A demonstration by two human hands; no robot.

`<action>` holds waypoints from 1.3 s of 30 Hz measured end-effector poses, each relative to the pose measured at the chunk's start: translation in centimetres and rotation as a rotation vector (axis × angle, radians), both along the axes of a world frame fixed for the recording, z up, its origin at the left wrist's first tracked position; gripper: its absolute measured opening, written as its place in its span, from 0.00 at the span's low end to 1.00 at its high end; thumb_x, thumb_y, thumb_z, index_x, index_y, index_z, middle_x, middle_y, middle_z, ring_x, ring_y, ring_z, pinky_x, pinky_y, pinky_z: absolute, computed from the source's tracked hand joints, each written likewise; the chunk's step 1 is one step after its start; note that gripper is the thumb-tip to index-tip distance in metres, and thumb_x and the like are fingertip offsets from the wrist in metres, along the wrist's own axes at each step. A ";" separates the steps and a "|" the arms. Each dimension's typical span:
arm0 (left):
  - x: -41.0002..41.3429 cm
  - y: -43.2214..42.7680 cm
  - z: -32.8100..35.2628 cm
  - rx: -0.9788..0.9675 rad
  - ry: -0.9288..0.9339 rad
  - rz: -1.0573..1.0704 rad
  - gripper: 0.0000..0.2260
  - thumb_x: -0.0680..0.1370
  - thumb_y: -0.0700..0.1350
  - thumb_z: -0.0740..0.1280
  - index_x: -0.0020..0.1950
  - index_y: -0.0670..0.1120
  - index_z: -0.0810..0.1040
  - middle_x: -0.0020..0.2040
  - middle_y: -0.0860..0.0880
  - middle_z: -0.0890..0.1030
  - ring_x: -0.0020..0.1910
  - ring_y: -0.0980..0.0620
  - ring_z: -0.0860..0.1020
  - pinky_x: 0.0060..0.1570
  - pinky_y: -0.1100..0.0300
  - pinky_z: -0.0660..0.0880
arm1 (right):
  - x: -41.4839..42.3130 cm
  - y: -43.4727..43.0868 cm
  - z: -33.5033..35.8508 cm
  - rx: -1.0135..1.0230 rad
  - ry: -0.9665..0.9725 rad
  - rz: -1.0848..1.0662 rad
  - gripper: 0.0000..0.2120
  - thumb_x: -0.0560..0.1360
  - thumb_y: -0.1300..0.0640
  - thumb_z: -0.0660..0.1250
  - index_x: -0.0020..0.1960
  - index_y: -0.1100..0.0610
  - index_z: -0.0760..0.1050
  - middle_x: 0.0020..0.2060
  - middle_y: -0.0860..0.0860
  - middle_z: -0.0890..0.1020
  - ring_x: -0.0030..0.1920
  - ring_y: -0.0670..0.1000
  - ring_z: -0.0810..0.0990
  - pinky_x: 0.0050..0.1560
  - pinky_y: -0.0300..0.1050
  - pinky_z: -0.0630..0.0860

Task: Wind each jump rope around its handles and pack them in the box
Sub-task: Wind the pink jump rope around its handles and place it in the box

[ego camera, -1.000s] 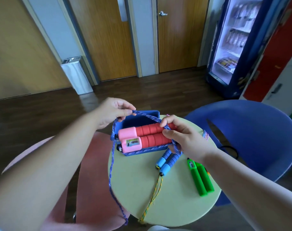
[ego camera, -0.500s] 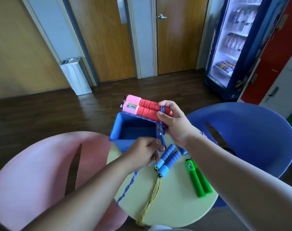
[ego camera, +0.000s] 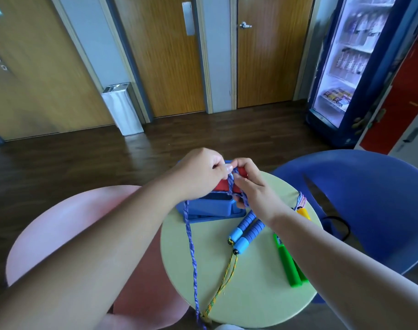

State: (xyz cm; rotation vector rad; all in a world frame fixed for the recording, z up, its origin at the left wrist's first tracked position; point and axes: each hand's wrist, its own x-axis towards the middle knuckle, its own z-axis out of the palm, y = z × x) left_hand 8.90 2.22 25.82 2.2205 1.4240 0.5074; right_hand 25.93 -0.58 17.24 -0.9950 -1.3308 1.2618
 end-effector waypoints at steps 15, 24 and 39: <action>2.2 0.8 3.1 0.112 0.165 -0.075 0.14 0.83 0.55 0.65 0.39 0.57 0.80 0.37 0.58 0.78 0.37 0.56 0.76 0.35 0.60 0.67 | 0.3 -0.3 1.0 0.223 -0.164 -0.270 0.14 0.78 0.54 0.72 0.60 0.42 0.72 0.53 0.48 0.79 0.52 0.48 0.81 0.50 0.46 0.81; 1.7 1.5 3.3 0.029 0.063 -0.072 0.14 0.78 0.59 0.72 0.37 0.52 0.82 0.27 0.56 0.76 0.25 0.59 0.71 0.27 0.64 0.67 | 0.4 -2.0 1.4 0.264 -0.023 -0.221 0.12 0.82 0.64 0.66 0.57 0.49 0.70 0.37 0.54 0.76 0.30 0.55 0.74 0.29 0.52 0.77; -0.9 4.2 6.1 -0.280 -0.026 -0.172 0.06 0.78 0.37 0.73 0.50 0.48 0.85 0.46 0.48 0.88 0.45 0.53 0.85 0.38 0.60 0.74 | 0.4 -2.9 1.0 0.245 -0.111 -0.149 0.17 0.83 0.64 0.64 0.48 0.42 0.79 0.49 0.56 0.74 0.29 0.48 0.73 0.29 0.46 0.76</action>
